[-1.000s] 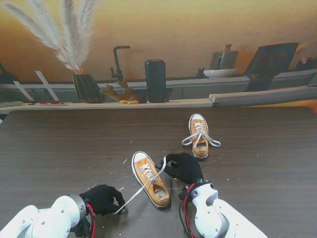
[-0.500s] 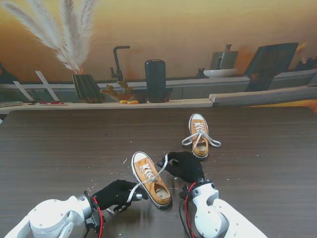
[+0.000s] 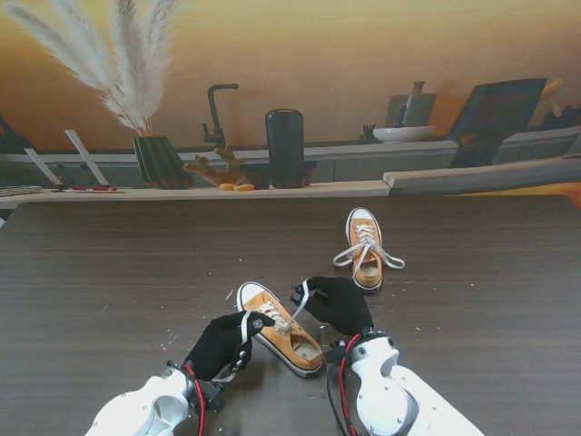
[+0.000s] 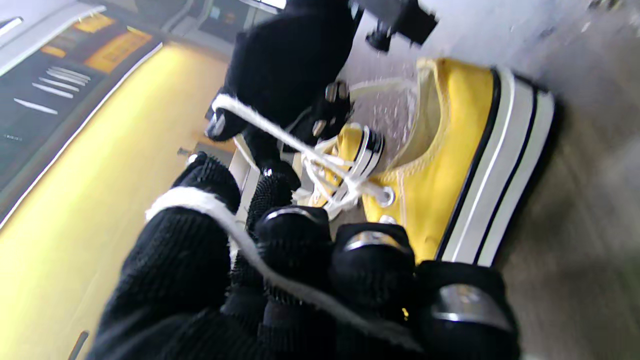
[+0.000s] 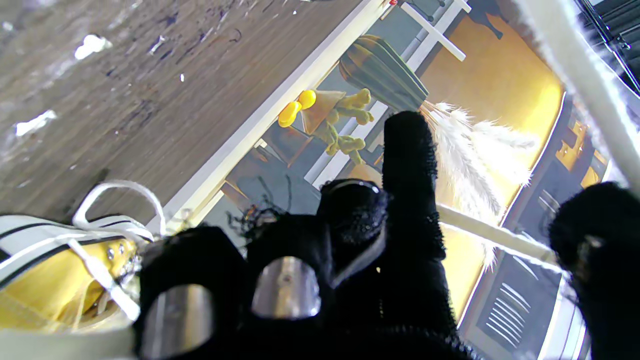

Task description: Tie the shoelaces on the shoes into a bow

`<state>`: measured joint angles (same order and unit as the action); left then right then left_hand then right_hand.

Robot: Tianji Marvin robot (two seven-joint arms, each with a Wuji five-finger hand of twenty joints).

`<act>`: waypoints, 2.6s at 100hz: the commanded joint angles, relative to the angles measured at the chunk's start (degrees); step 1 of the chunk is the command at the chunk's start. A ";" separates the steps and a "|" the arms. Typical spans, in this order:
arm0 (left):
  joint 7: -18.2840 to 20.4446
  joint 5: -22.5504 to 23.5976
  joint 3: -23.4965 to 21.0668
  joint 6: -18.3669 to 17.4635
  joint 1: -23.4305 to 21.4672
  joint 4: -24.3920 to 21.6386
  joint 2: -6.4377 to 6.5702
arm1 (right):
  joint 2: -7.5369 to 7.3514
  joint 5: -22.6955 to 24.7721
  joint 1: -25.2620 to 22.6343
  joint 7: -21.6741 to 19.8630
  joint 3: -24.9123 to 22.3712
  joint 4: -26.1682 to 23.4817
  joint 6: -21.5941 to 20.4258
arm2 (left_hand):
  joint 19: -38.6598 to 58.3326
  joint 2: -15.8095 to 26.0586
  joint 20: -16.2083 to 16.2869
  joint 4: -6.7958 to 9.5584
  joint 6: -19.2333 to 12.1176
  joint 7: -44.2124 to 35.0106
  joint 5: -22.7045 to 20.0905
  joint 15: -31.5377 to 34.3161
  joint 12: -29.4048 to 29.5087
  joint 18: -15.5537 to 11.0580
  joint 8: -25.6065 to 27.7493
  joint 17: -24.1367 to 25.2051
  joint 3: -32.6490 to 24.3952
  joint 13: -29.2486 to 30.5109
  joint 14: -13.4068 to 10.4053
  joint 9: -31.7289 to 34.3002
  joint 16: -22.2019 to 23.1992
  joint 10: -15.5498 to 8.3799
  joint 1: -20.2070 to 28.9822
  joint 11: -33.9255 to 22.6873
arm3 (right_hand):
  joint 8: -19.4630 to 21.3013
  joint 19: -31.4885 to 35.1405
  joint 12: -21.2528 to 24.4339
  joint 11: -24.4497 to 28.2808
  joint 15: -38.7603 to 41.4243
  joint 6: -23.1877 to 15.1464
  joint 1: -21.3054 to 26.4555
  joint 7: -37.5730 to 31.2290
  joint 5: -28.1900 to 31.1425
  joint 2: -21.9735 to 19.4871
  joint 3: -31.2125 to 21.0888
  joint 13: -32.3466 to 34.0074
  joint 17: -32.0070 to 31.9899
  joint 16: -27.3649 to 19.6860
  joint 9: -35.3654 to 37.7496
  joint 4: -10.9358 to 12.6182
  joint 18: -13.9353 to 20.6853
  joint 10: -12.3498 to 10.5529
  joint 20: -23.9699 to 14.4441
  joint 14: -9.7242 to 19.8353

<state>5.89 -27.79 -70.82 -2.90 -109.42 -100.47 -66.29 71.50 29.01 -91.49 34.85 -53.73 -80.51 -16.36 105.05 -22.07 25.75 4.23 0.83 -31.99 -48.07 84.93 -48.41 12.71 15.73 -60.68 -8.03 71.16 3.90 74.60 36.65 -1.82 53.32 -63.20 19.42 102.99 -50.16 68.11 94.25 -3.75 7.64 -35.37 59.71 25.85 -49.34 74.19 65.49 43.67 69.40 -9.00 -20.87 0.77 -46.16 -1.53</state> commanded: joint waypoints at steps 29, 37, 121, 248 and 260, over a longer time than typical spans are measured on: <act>-6.02 2.98 2.03 -4.79 -0.58 -1.06 -2.02 | -0.36 -7.30 -2.03 -7.83 -1.87 -3.38 -1.86 | 8.08 -8.68 -1.14 -4.57 -8.47 7.88 4.06 -0.13 -2.55 -2.73 -0.26 -0.71 -9.06 1.92 -2.96 0.07 -0.57 -1.48 -8.59 1.57 | 6.82 4.75 0.81 -1.34 -0.63 -1.79 -0.07 -3.72 -1.41 7.73 -6.43 1.10 1.12 -2.37 -3.82 -2.31 0.86 -1.01 1.21 1.93; -7.16 3.77 2.81 -6.48 -0.31 -0.65 -2.17 | -0.60 -9.75 -2.35 -10.32 -2.05 -4.02 -2.22 | 7.00 -9.17 -1.60 -4.83 -9.10 10.93 4.92 -1.95 -2.60 -2.41 -1.68 -0.59 -9.85 1.93 -2.54 -0.97 -1.01 -1.43 -8.61 2.37 | 8.13 2.87 1.24 -2.28 -2.20 -3.40 0.31 -3.12 -3.16 8.47 -6.63 1.15 0.87 -3.55 -5.90 -2.35 0.81 -0.97 2.10 2.21; -22.57 30.68 7.70 -16.64 2.81 6.04 -3.46 | -2.06 -17.53 -2.00 -20.23 -1.40 -5.82 -2.73 | -1.56 -8.73 1.21 -5.81 -12.44 19.77 14.02 -11.70 -3.07 1.91 -5.77 8.15 -14.12 -4.34 2.50 -11.28 2.02 -0.13 -6.50 9.59 | 6.10 -1.66 3.78 -5.62 -5.73 -2.82 0.25 -0.31 -3.00 7.77 -3.83 1.05 -1.54 -7.74 -8.74 -2.60 -1.95 0.58 2.66 -0.15; -36.66 51.66 11.99 -18.42 6.40 12.43 -4.58 | -3.47 -27.44 0.39 -31.35 1.34 -6.78 0.36 | -5.26 -11.01 4.71 -5.67 -13.73 21.11 16.81 -13.68 -4.92 3.15 -6.55 12.74 -20.51 -7.75 3.62 -13.47 2.89 0.02 -6.13 10.27 | 2.46 -5.19 4.78 -7.75 -12.20 -8.93 15.13 -12.46 -4.21 29.18 -14.63 -3.34 -11.87 -13.03 -23.64 -11.89 3.98 0.21 -2.21 0.72; -36.65 52.05 12.05 -18.49 6.49 12.64 -4.50 | -3.43 -28.26 0.40 -31.68 1.39 -7.04 0.84 | -5.42 -10.88 4.90 -5.65 -13.74 20.97 16.66 -13.77 -5.11 3.14 -6.49 13.01 -20.63 -7.93 3.63 -13.47 2.93 0.04 -6.31 10.41 | 1.00 -5.25 5.03 -7.79 -12.20 -9.93 19.04 -19.78 -4.61 30.40 -14.04 -3.34 -11.99 -13.03 -23.68 -13.04 3.98 0.32 -2.30 0.73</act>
<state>-31.49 23.99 -58.89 -21.21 -102.99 -87.79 -70.80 68.03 0.85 -91.11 4.07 -52.38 -87.15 -16.00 99.27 -30.79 29.41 0.03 -4.84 -11.84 -33.22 71.40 -52.12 15.27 10.53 -47.98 -27.60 63.81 7.62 61.95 37.65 -1.58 47.06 -53.75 21.55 97.32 -45.92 60.94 82.36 -10.42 24.38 -51.59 55.46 53.61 -62.85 71.07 53.63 31.09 47.39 -19.21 -18.61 1.73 -47.52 -1.47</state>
